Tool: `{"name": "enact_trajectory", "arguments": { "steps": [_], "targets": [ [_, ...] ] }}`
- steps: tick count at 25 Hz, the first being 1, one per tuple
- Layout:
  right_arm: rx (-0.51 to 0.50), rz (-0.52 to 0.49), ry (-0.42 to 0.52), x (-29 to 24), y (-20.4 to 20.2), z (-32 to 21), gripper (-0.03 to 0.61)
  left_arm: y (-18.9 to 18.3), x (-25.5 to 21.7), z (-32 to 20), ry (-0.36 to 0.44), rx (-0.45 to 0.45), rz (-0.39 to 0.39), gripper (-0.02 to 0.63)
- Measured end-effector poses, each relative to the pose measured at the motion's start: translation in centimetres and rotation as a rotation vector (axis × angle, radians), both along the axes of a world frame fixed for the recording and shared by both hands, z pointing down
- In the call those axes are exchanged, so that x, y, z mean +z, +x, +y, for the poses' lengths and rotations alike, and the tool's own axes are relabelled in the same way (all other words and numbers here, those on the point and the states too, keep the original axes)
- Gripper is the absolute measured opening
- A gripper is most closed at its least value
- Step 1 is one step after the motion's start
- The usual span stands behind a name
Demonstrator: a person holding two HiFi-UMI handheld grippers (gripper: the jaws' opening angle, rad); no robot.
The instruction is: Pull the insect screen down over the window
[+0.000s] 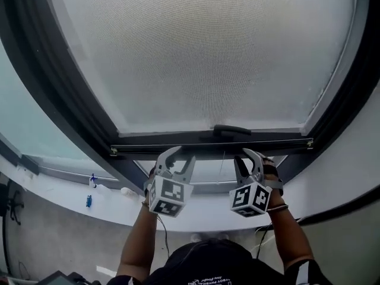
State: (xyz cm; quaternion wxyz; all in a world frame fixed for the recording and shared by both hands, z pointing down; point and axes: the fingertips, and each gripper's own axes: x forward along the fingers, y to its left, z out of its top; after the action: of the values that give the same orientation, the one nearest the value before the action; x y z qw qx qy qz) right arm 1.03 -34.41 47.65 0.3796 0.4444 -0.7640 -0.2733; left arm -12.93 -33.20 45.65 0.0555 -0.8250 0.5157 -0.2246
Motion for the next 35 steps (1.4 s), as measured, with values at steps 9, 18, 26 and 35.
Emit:
{"name": "enact_trajectory", "arguments": {
  "steps": [9, 18, 26, 35],
  "targets": [
    [0.144, -0.555, 0.045, -2.7, 0.9, 4.7, 0.005, -0.6, -0.4, 3.4, 0.088, 0.003, 0.234, 0.003],
    [0.113, -0.638, 0.075, -2.4, 1.5, 9.9, 0.005, 0.8, -0.4, 8.0, 0.134, -0.066, 0.294, 0.003],
    [0.051, -0.683, 0.058, -2.7, 3.4, 15.8, 0.005, 3.2, -0.5, 14.5, 0.137, -0.132, 0.301, 0.003],
    [0.055, -0.716, 0.037, -3.6, 5.8, 23.1, 0.005, 4.1, -0.1, 23.1, 0.141, -0.209, 0.345, 0.003]
  ]
}}
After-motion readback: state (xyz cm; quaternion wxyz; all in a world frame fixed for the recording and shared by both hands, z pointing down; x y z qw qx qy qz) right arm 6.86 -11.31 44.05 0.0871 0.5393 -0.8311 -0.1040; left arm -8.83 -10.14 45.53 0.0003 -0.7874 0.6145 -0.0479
